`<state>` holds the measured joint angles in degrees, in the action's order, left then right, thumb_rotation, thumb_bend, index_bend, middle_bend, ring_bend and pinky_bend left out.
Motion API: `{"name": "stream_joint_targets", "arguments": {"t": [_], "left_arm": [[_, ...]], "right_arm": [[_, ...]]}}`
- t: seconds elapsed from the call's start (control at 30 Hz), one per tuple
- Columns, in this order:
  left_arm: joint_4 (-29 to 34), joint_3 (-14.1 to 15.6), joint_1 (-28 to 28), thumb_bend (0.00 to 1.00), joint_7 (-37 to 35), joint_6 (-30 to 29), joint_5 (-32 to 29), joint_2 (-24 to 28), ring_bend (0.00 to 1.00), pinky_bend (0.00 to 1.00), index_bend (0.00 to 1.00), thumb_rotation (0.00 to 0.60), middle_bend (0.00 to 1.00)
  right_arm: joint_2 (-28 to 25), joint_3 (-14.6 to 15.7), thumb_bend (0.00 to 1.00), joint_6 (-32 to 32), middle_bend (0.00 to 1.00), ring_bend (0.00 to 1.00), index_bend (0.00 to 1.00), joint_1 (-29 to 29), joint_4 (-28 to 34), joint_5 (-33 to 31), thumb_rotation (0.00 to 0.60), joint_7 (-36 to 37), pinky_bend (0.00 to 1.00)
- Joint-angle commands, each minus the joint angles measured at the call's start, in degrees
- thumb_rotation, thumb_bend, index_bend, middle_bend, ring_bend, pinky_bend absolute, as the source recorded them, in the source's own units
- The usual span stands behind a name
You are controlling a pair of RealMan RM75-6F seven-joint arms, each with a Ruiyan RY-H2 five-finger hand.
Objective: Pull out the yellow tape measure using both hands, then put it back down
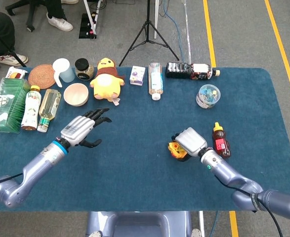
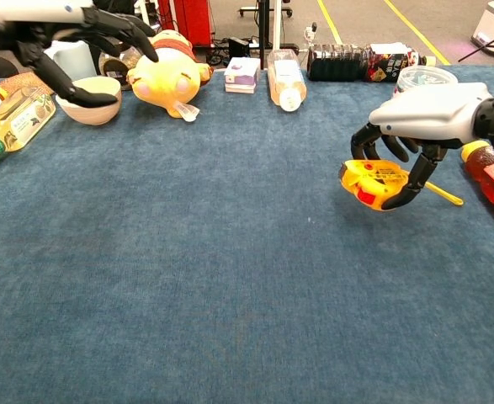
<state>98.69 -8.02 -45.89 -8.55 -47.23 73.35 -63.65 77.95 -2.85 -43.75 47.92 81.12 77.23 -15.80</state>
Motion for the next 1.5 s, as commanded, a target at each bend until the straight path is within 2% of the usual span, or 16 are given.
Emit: {"name": "stream_joint_targets", "arguments": {"t": [0.03, 0.3, 0.43, 0.57, 0.67, 0.83, 1.0, 1.13, 1.33, 1.5], "left_arm": [[1.43, 1.03, 2.05, 0.34, -1.14, -1.28, 1.49, 3.11, 0.00, 0.08, 0.18, 0.600, 0.01], [1.29, 1.90, 3.87, 0.34, -3.22, -1.97, 3.28, 5.06, 0.00, 0.08, 0.18, 0.600, 0.01], [1.04, 1.94, 4.25, 0.34, -3.86, -2.16, 3.90, 5.27, 0.00, 0.08, 0.18, 0.600, 0.01], [0.82, 1.95, 4.46, 0.34, -4.23, -2.19, 4.21, 5.44, 0.00, 0.07, 0.18, 0.600, 0.01], [0.64, 1.93, 4.60, 0.34, -4.68, -2.09, 4.24, 5.55, 0.00, 0.07, 0.18, 0.600, 0.01], [0.51, 2.09, 5.57, 0.34, -5.45, -2.87, 4.35, 6.23, 0.00, 0.07, 0.18, 0.600, 0.01], [0.93, 2.78, 8.89, 0.34, -2.11, -7.41, 3.30, 7.44, 0.00, 0.13, 0.37, 0.600, 0.10], [1.88, 3.68, 13.02, 0.34, 2.84, -13.11, 1.06, 8.22, 0.05, 0.19, 0.48, 0.600, 0.16], [2.49, 5.01, 19.07, 0.34, 8.61, -20.27, -2.73, 8.99, 0.10, 0.24, 0.51, 0.600, 0.21], [0.94, 6.32, 23.80, 0.34, 12.01, -26.00, -3.58, 8.90, 0.15, 0.26, 0.54, 0.600, 0.26]], "right_arm": [[1.81, 0.49, 0.22, 0.99, 0.59, 0.53, 0.55, 0.00, -2.93, -0.42, 0.417, 0.37, 0.49], [1.10, 0.75, 0.22, 2.71, 0.41, 0.36, 0.30, 0.16, -2.77, -2.28, 0.415, -1.27, 0.38], [0.44, 0.35, 0.22, 2.92, 0.33, 0.31, 0.16, 0.37, -1.48, -3.69, 0.413, -2.82, 0.35], [-0.42, 0.03, 0.22, 2.91, 0.28, 0.29, 0.09, 0.65, -0.11, -4.58, 0.414, -4.25, 0.33], [-1.31, -0.12, 0.22, 3.00, 0.27, 0.28, 0.07, 0.88, 1.22, -5.37, 0.412, -5.50, 0.33], [-3.83, -1.66, 0.22, 0.77, 0.33, 0.33, 0.20, 0.37, 4.74, -7.30, 0.414, -5.95, 0.37], [-6.96, -4.86, 0.22, -6.03, 0.44, 0.45, 0.36, -2.12, 8.94, -9.27, 0.414, -4.14, 0.46], [-8.82, -6.45, 0.22, -10.76, 0.50, 0.51, 0.43, -4.57, 10.09, -10.57, 0.415, -2.44, 0.50], [-10.54, -6.88, 0.23, -14.77, 0.59, 0.55, 0.51, -8.08, 9.31, -12.76, 0.416, -0.83, 0.52], [-12.13, -6.01, 0.26, -17.77, 0.64, 0.59, 0.56, -11.84, 8.66, -13.92, 0.417, 0.59, 0.54]]}}
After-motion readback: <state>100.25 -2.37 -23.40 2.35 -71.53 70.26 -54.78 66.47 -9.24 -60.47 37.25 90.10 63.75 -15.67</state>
